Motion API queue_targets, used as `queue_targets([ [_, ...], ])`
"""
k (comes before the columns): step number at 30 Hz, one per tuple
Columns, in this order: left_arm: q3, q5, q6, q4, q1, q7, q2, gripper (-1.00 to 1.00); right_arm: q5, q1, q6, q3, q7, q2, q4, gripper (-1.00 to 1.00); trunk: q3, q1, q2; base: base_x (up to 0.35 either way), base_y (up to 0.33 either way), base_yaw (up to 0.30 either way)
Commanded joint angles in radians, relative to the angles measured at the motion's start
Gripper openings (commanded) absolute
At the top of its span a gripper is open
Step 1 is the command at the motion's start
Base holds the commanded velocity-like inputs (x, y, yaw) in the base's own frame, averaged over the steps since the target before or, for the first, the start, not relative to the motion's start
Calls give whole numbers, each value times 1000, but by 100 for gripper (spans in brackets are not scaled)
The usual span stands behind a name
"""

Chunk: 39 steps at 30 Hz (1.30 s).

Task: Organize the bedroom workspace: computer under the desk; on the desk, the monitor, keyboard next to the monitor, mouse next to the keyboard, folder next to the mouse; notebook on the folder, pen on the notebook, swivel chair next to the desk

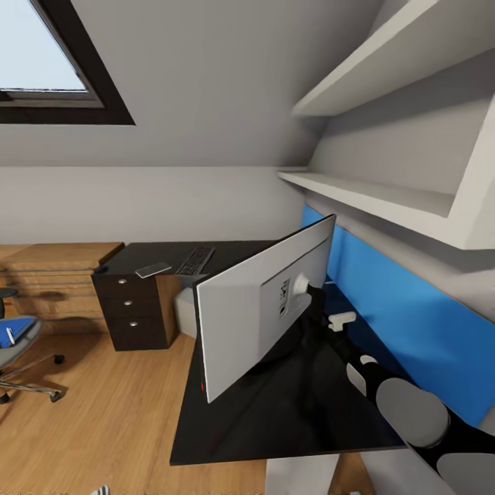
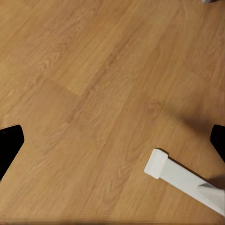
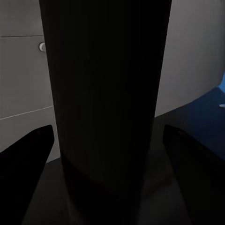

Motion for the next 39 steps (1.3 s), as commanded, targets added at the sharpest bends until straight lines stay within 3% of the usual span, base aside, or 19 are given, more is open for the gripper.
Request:
queue_targets([
  [1, -2, 10, -3, -1, 0, 4, 1, 100, -8, 17, 10, 8, 4, -16, 1, -100, -1, 8, 0, -34, -58, 0],
  [15, -2, 10, -3, -1, 0, 4, 1, 100, -8, 17, 10, 8, 2, -16, 0, -100, -1, 8, 0, -6, -11, 0],
  [16, -2, 10, -3, -1, 0, 4, 1, 100, -8, 17, 10, 8, 2, -16, 0, 100, -1, 8, 0, 0, 0, 0],
  [39, -3, 10, -3, -1, 0, 4, 1, 100, -8, 17, 8, 8, 2, -16, 1, 100, -1, 8, 0, -22, 0, 0],
])
